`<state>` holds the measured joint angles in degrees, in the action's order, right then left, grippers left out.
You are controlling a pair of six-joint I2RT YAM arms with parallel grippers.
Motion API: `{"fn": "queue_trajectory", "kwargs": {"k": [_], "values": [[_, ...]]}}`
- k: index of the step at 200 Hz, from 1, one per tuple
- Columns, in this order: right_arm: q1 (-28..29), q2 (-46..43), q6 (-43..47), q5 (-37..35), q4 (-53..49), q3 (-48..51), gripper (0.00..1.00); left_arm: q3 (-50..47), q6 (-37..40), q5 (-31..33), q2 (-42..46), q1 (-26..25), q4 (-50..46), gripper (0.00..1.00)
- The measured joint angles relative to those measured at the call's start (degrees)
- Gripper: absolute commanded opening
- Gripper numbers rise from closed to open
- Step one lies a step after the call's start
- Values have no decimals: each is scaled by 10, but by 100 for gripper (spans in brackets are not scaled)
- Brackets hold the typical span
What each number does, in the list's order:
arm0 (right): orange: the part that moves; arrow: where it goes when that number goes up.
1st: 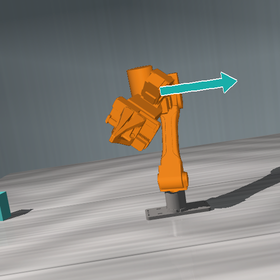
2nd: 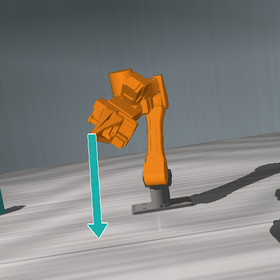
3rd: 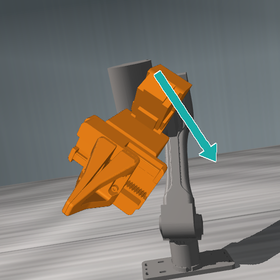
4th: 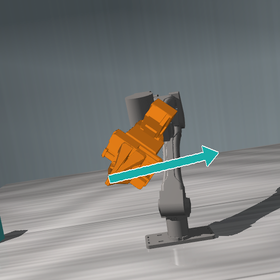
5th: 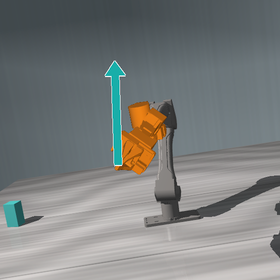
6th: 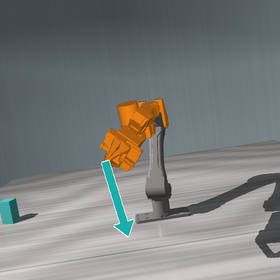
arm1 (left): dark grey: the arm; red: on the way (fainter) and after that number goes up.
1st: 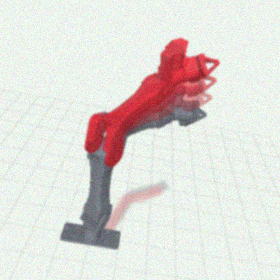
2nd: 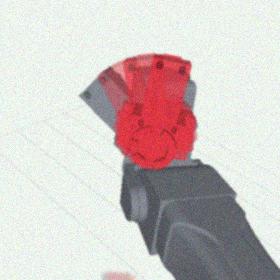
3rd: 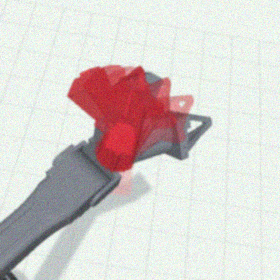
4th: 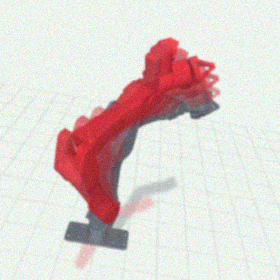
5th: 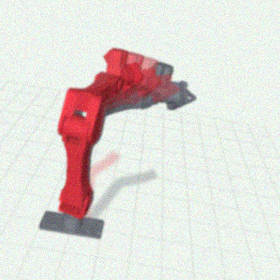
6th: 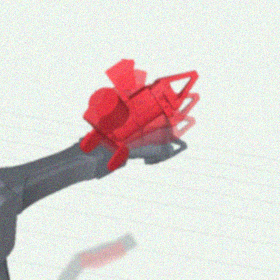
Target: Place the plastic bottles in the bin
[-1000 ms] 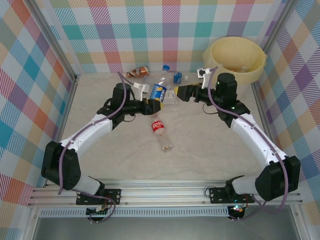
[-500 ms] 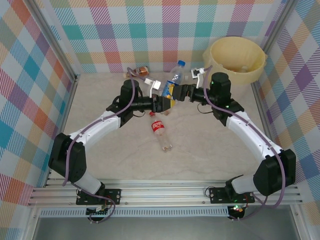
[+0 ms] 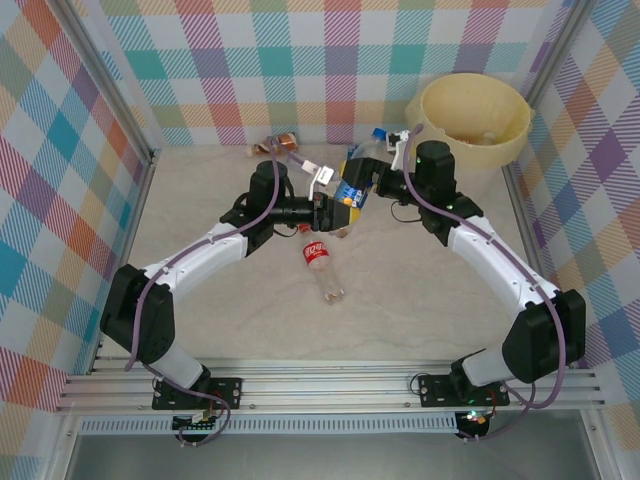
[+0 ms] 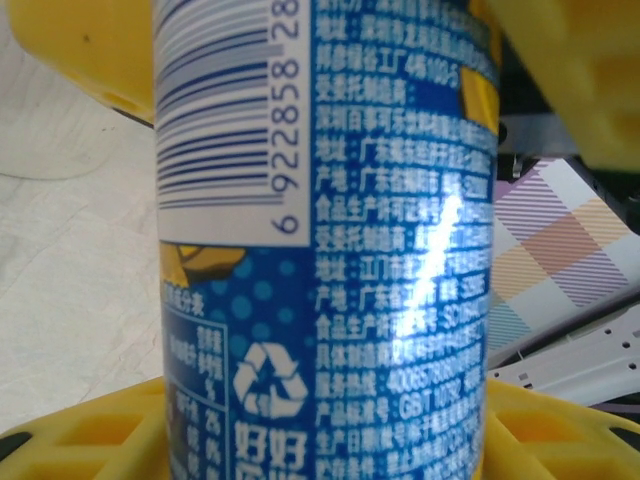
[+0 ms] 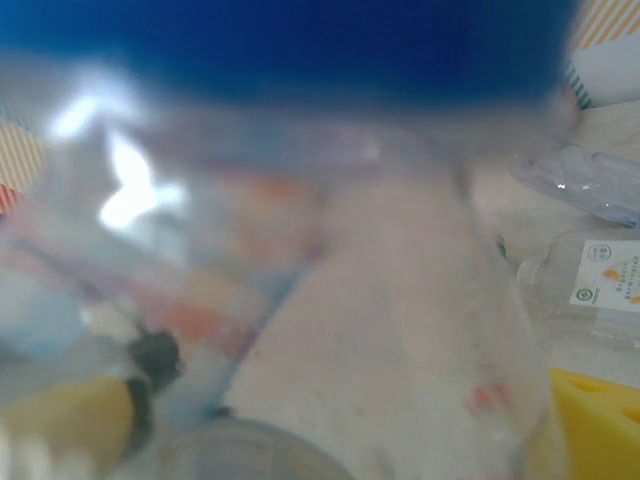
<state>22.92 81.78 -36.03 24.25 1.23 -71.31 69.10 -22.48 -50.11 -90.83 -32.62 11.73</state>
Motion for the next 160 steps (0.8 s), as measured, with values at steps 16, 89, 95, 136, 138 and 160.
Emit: {"fn": "queue_trajectory", "kwargs": {"k": [16,89,95,136,138,160], "values": [[0,5,-9,3,4,-4,86,2,3,-2,-2,0,-3,41],[0,12,-21,4,9,-4,61,2,9,2,-5,0,-24,62],[0,12,-20,4,8,-4,59,2,10,2,-5,0,-24,70],[-3,4,-6,-24,-12,-4,54,2,12,2,-5,-2,-23,98],[-3,2,-5,-27,-14,-4,54,2,10,2,-5,-2,-23,99],[-14,-17,7,-63,-42,-4,54,0,14,17,3,-3,-26,100]]}}
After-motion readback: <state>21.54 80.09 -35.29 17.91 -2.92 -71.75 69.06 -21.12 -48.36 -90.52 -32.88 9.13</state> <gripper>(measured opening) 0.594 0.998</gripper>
